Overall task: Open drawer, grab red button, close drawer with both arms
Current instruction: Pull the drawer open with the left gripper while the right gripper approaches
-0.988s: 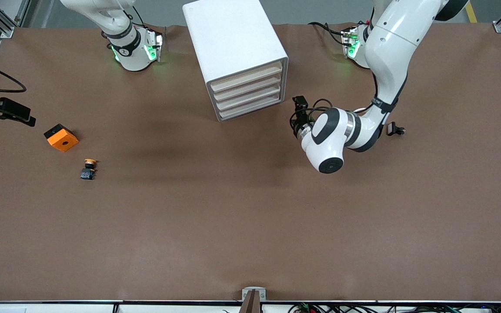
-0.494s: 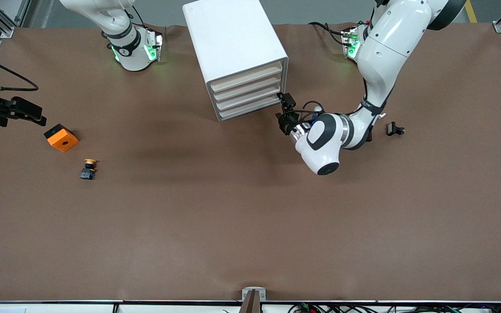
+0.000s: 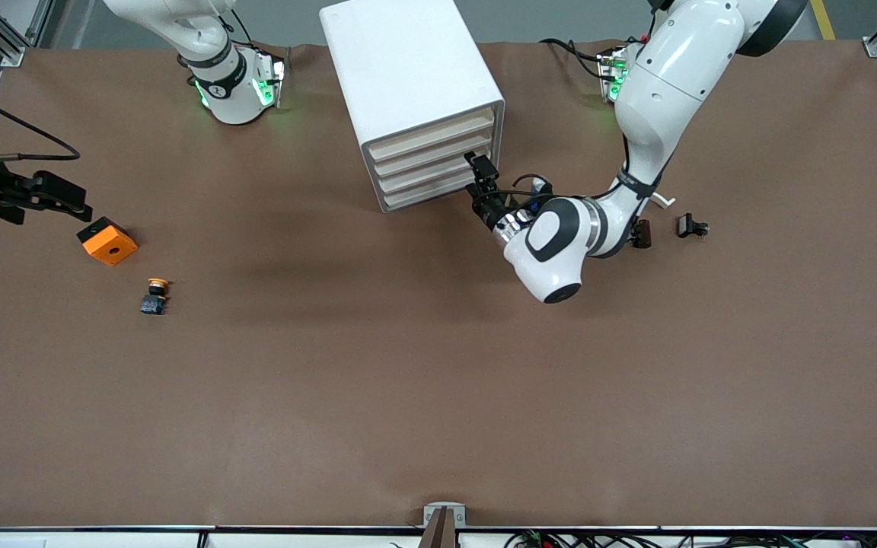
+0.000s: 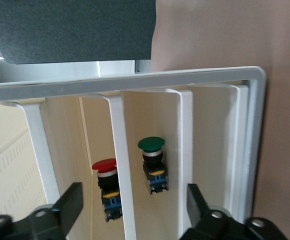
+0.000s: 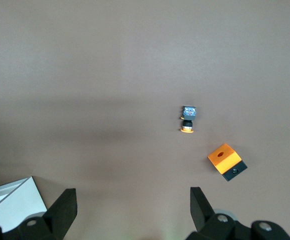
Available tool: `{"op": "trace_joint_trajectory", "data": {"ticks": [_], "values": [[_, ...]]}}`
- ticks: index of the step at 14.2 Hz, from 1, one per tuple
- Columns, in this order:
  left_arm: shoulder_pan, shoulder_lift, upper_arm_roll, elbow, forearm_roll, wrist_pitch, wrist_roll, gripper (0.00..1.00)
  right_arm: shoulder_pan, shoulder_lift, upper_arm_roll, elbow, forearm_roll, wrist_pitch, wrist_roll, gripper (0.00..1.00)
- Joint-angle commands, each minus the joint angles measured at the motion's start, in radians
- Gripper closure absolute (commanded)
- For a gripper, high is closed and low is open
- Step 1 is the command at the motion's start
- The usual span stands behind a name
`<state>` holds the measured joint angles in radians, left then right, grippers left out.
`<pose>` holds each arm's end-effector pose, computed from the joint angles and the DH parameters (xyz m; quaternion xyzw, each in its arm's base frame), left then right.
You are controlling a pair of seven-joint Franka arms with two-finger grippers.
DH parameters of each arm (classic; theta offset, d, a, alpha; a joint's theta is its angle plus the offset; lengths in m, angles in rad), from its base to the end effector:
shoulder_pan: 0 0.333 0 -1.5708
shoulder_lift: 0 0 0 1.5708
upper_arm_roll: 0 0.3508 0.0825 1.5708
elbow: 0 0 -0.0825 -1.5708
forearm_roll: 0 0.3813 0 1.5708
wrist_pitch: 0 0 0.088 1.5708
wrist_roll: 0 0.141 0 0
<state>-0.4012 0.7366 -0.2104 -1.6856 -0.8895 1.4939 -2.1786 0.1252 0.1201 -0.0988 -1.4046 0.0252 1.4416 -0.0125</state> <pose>0.4322 -0.4266 0.2100 -0.4418 -0.6554 0.5283 0.3100 0.5764 0.0229 0.6239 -0.9989 -0.0206 0.0413 0.0063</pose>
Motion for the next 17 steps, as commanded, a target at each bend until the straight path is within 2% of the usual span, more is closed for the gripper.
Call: {"op": "trace_joint_trajectory", "data": {"ticks": [1,6,8,10,12,15,17], "values": [[-0.034,0.020,0.000,0.026,-0.041,-0.023,-0.024,0.24,0.043,0.026,-0.004,0.023,-0.005,0.005,0.016,0.00],[-0.077,0.027,0.000,0.026,-0.066,-0.023,-0.026,0.44,0.076,0.045,-0.004,0.021,0.006,0.030,0.014,0.00],[-0.077,0.040,0.000,0.027,-0.068,-0.023,-0.024,0.58,0.093,0.050,-0.004,0.018,0.009,0.028,0.019,0.00],[-0.093,0.043,0.000,0.027,-0.068,-0.023,-0.023,0.61,0.126,0.065,-0.004,0.015,0.009,0.023,0.031,0.00],[-0.097,0.043,0.000,0.027,-0.069,-0.023,-0.021,0.75,0.166,0.072,-0.004,0.013,0.009,0.022,0.154,0.00],[-0.105,0.052,0.000,0.027,-0.069,-0.023,-0.021,0.85,0.252,0.073,-0.004,0.013,0.007,0.028,0.316,0.00],[-0.100,0.052,0.000,0.029,-0.068,-0.023,-0.021,1.00,0.301,0.078,-0.004,0.013,0.010,0.037,0.426,0.00]]}}
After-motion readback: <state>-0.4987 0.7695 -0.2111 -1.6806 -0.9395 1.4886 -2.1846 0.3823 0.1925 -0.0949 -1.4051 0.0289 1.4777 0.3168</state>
